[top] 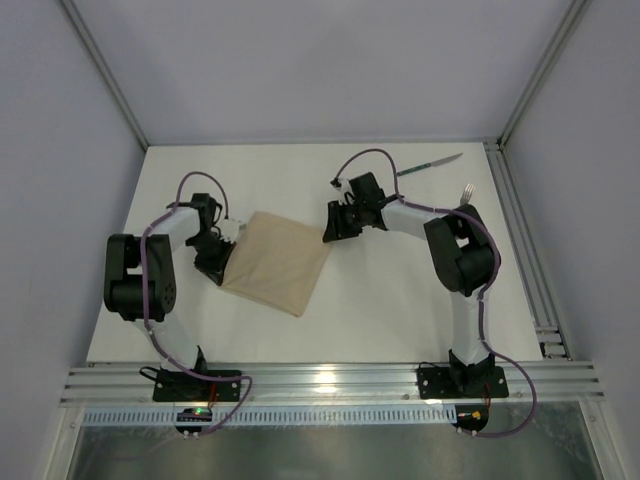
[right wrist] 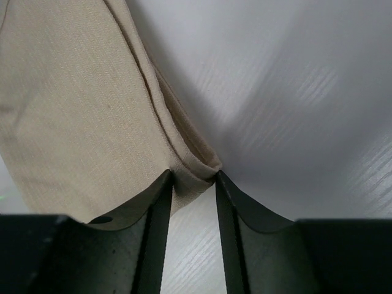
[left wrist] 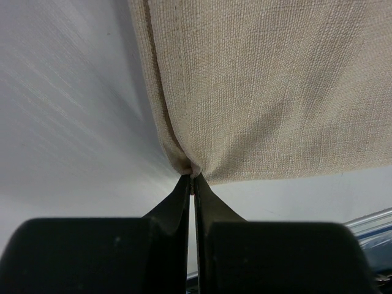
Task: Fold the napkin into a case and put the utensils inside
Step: Move the square-folded napkin to the center of the board.
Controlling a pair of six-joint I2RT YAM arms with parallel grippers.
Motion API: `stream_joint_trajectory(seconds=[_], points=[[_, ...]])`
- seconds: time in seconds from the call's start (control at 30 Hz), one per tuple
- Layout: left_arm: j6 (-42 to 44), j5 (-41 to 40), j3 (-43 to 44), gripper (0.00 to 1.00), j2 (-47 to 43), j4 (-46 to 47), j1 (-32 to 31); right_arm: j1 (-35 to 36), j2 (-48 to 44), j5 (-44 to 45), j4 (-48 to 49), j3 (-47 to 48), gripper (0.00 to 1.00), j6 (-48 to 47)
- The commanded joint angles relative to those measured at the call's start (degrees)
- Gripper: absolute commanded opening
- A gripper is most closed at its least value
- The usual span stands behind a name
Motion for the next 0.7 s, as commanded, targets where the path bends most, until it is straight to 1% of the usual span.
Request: stream_joint_trajectory(seconds=[0.0, 0.03, 0.07, 0.17, 0.2, 0.23, 0.27, 0.3, 0.33, 0.43, 0.47, 0.53, 0.57, 0.6, 0.63, 0.67], points=[[1.4, -4.4, -1.2, 0.0, -0.7, 3.8, 0.1, 0.2, -0.5, 0.2, 2.4, -1.7, 0.36, 1.4], [1.3, -4.2, -1.2, 0.0, -0.8, 3.7, 0.0, 0.2, -0.5, 0.2, 2.7, -1.9, 0.33, 1.5], [1.3, -4.2, -1.1, 0.0, -0.9, 3.6, 0.1, 0.3, -0.7, 0.4, 2.7, -2.4, 0.26, 1.7], [1.4, -4.5, -0.4, 0.01, -1.1, 3.1, 0.1, 0.3, -1.8, 0.6, 2.9, -4.0, 0.2, 2.1], [1.2, -4.5, -0.2, 0.03, -1.3, 3.1, 0.0, 0.2, -2.3, 1.3, 3.4, -4.8, 0.15, 2.4], [1.0, -4.3, 0.5, 0.12, -1.6, 2.9, 0.0, 0.3, -3.0, 1.7, 3.7, -5.6, 0.13, 2.8], [1.0, -4.4, 1.0, 0.16, -2.2, 2.5, 0.1, 0.2, -3.9, 2.1, 4.0, -7.7, 0.09, 2.9], [0.6, -4.3, 1.5, 0.2, -2.7, 2.2, 0.1, 0.3, -5.8, 3.0, 4.6, -8.9, 0.04, 3.5], [0.4, -4.2, 2.6, 0.3, -3.2, 1.8, 0.0, 0.2, -6.8, 3.5, 4.9, -10.2, 0.04, 3.8], [-0.2, -2.1, 4.6, 0.45, -5.9, 0.3, 0.0, 0.2, -12.3, 6.0, 6.5, -17.0, 0.04, 6.0], [-0.4, -1.3, 5.2, 0.47, -7.4, 0.0, 0.0, 0.3, -13.8, 6.5, 7.1, -21.2, 0.04, 6.6], [-1.2, 0.6, 6.2, 0.52, -8.5, -1.0, 0.0, 0.3, -18.7, 8.4, 7.3, -25.7, 0.04, 8.3], [-1.4, 2.4, 7.2, 0.52, -8.7, -1.4, 0.0, 0.3, -20.7, 9.4, 7.2, -29.9, 0.04, 8.8], [-1.6, 3.0, 7.6, 0.52, -8.7, -1.7, 0.0, 0.4, -22.6, 10.2, 6.7, -32.2, 0.04, 9.3], [-1.7, 3.3, 7.9, 0.52, -8.4, -2.4, 0.0, 0.6, -26.6, 11.2, 6.4, -34.3, 0.04, 9.9], [-1.7, 3.7, 8.3, 0.52, -8.1, -2.5, 0.0, 1.4, -28.6, 11.2, 5.0, -38.0, 0.06, 11.3]])
